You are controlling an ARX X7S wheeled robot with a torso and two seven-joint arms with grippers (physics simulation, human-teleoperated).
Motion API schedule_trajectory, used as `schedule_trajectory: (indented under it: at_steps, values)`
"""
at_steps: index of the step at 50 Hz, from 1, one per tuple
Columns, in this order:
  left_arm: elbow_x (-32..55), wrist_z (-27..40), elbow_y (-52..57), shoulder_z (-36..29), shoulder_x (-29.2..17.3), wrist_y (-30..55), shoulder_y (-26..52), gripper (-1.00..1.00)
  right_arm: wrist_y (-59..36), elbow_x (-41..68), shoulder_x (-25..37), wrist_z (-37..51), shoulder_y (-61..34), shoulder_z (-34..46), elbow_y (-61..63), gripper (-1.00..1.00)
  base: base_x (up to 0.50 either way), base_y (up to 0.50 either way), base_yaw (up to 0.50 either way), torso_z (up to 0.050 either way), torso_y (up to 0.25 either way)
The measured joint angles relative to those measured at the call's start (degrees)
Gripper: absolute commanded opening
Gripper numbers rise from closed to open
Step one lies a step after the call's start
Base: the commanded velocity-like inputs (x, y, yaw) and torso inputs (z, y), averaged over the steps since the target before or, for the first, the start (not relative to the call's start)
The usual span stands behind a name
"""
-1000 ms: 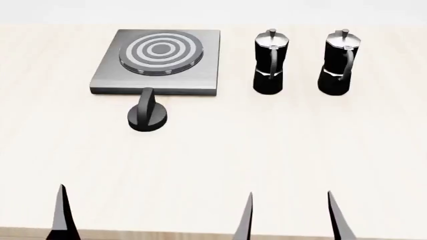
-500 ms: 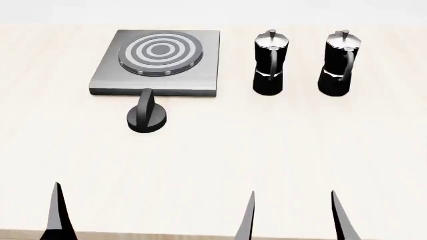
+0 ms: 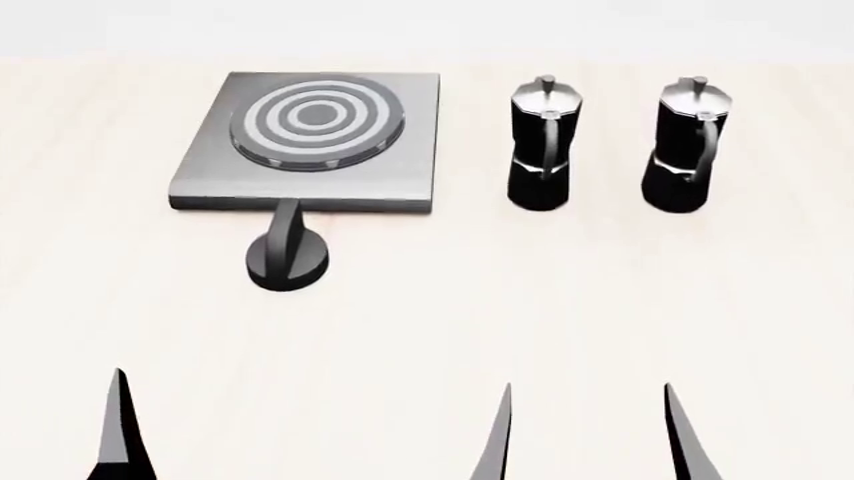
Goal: Turn off the stove.
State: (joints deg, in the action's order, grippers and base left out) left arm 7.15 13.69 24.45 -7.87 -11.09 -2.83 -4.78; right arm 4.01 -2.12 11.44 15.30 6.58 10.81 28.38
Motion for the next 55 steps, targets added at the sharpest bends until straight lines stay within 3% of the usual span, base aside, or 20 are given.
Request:
schedule_trajectory:
  at_steps: [55]
  values:
    - [0.9,2.1,-0.8,-1.7,-1.9,-0.5,0.4,1.0,-0.1,0.8,2.0,1.9,-0.5,1.9,-0.4,1.0,0.2,0.0,0.0,0.0,0.0]
